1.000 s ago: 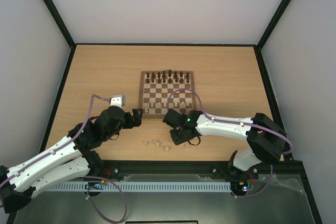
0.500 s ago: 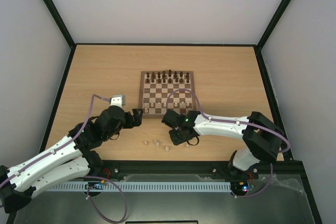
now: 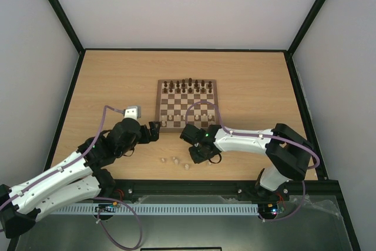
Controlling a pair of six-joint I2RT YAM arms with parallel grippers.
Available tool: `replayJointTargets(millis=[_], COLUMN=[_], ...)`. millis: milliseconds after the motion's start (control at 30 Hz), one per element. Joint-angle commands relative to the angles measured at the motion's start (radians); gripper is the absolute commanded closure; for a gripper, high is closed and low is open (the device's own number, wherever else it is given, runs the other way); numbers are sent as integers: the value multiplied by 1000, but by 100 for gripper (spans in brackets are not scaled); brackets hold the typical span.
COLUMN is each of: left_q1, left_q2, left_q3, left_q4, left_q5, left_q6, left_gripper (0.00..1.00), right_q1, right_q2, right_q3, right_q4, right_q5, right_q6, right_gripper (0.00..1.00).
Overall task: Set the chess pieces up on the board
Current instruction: Pick up the chess piece at the center of the board.
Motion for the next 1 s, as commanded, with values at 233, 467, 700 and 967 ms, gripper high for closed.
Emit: replayJointTargets(millis=[233,467,700,967], left_q1=[10,12,13,22], left_q2=[9,11,14,14], left_q3=[-12,-10,-11,-8], left_q4=[23,26,28,30], left_q5=[3,6,8,10], left_q6=[13,15,20,32], left_gripper=[1,1,1,1], right_q1=[8,4,-44,-133], right_q2=[25,30,4,-12], right_q3=[-9,4,25,137], right_q4=[-19,-35,-51,-86], right_q5=[27,85,113,104], right_q6=[4,3,-31,-110], right_gripper=[86,88,88,88])
